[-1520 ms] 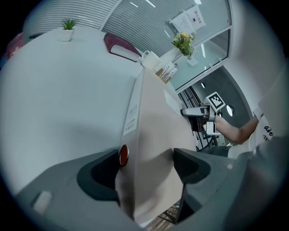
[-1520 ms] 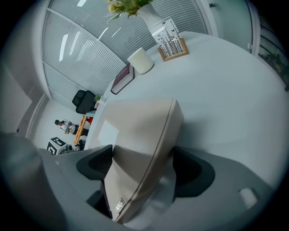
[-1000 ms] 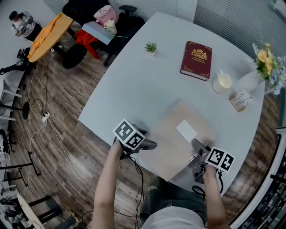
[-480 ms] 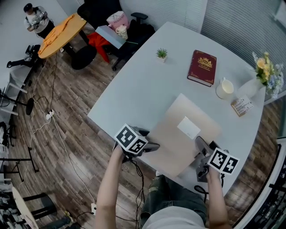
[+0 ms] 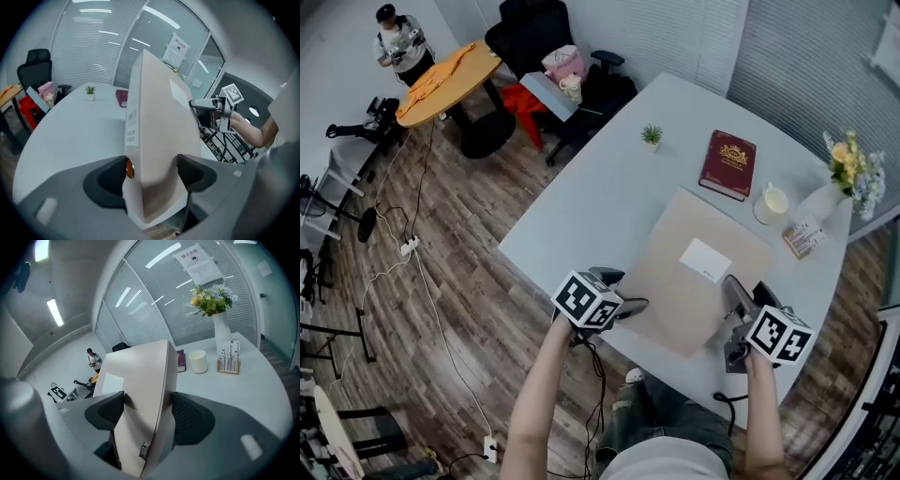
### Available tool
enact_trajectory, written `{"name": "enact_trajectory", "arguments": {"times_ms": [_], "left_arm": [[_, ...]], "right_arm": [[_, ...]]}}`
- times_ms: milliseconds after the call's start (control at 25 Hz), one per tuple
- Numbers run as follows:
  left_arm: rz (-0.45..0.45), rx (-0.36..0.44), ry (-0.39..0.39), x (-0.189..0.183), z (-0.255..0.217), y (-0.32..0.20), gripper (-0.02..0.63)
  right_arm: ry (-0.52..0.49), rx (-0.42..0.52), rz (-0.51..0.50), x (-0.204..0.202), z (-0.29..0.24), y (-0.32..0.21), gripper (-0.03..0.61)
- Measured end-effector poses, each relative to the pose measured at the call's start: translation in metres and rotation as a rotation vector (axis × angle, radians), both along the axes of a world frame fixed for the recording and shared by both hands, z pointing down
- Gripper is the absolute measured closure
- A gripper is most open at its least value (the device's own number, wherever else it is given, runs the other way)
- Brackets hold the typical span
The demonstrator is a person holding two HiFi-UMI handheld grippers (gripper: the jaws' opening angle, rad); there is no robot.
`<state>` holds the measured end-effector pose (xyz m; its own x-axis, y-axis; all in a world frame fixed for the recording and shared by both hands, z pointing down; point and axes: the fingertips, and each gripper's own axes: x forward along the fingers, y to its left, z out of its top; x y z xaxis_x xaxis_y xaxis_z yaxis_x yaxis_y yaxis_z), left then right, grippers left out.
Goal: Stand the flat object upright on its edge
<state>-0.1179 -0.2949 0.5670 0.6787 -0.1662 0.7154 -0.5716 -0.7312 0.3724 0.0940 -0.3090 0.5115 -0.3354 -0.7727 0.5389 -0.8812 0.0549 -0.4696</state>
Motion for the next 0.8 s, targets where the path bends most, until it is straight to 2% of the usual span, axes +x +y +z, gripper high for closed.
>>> {"name": "enact_trajectory", "arguments": {"times_ms": [160, 320, 520, 800], "left_arm": [[-0.029, 0.083, 0.024, 0.005, -0.013, -0.011, 0.261], [-0.048, 0.159, 0.010, 0.011, -0.015, -0.025, 0.262], [-0.052, 0.204, -0.015, 0.021, -0.008, -0.040, 0.267], [-0.050, 0.245, -0.042, 0.041, 0.008, -0.061, 0.276]], "right_arm": [[0.047, 0.091, -0.026, 0.000, -0.026, -0.012, 0.235], [0.111, 0.182, -0.072, -0.001, -0.046, -0.023, 0.238], [0.185, 0.287, -0.112, -0.002, -0.064, -0.031, 0.244], [0.242, 0.384, -0.124, 0.003, -0.074, -0.037, 0.255]]}}
